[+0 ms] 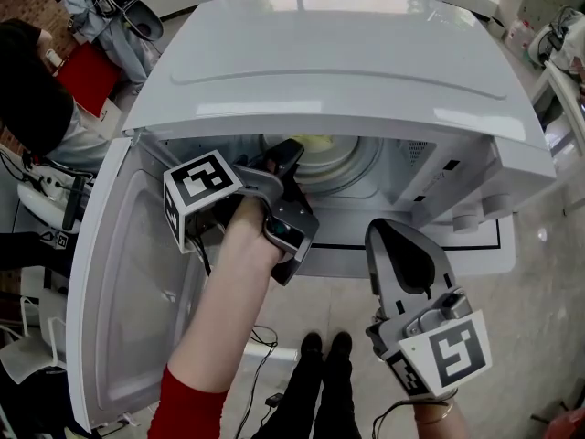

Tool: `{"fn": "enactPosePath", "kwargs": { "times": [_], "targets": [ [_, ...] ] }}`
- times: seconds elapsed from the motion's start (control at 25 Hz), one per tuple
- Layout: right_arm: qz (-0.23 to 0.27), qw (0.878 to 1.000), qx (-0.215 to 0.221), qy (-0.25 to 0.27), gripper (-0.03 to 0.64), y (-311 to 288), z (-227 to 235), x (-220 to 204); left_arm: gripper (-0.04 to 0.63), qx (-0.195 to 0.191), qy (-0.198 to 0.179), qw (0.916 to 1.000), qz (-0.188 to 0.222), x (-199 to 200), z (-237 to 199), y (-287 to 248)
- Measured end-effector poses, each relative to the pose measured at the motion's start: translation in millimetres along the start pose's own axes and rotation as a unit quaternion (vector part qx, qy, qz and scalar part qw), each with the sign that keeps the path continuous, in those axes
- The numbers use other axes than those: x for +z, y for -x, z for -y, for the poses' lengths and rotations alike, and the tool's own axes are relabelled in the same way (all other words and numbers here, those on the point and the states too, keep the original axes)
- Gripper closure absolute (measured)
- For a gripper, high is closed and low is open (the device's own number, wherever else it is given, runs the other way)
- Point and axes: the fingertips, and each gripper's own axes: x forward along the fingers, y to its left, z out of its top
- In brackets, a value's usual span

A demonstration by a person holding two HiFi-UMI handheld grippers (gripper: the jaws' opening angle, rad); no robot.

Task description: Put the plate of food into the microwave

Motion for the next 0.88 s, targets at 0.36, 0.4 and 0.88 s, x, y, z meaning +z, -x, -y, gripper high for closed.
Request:
{"fn": "enactPosePath", "kwargs": {
  "times": [0.36, 0.4, 0.88],
  "targets": [
    [0.001, 1.000, -0.001, 0.014, 0.601, -3, 4, 4, 0.500, 0.076, -0.194, 0.9782, -0.002, 9, -4, 3],
    [-0.002, 1.000, 0.000, 0.014, 0.601, -3, 3, 3, 0.500, 0.080, -0.208, 0.9748, 0.001, 10, -5, 4],
    [-0.008, 1.000, 0.009, 0.022, 0.602, -11, 3, 5, 0.471, 0.152, -0.413, 0.8976, -0.014, 19, -10, 1]
  ]
}}
